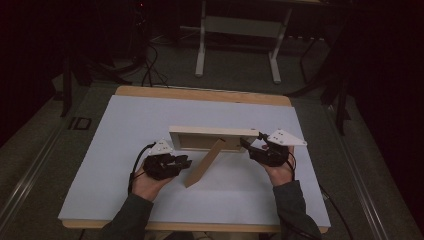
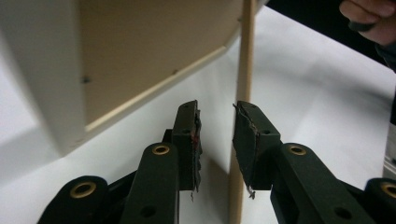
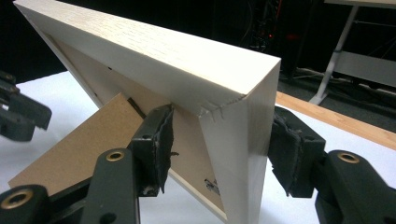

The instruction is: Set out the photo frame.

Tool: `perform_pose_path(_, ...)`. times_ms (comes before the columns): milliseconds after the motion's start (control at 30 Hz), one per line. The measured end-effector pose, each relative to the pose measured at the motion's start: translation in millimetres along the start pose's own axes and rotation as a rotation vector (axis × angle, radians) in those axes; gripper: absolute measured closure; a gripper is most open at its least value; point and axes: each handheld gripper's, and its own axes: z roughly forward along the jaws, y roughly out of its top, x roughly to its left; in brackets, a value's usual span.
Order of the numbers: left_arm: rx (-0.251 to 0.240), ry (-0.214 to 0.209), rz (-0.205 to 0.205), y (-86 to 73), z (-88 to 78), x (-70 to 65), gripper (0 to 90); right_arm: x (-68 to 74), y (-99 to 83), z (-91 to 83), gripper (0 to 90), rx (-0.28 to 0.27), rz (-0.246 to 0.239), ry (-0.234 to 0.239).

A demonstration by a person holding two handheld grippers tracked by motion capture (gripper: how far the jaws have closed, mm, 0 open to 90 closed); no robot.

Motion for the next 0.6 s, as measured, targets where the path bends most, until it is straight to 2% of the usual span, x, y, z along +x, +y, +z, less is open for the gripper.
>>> perform_pose_path(133,-0.030,0.030,-0.010,1.0,-8.9,3.8,71.6,-1.0,-0.4,-0.1,43.9,-0.002,0.002,0.007)
perform_pose_path(400,-0.112,0.132,-0.057,7.4,-33.0,14.2,66.3,-2.2,-1.0,-1.8,45.2,-0.001,0.005,0.010)
perform_pose_path(500,-0.119,0.192,-0.044,10.4,-39.4,15.6,62.7,-2.8,-2.0,-2.2,45.6,-0.002,0.011,0.011)
perform_pose_path(600,-0.130,0.233,-0.023,16.2,-42.4,14.9,59.5,-3.5,-3.0,-2.3,46.0,-0.004,0.016,0.013)
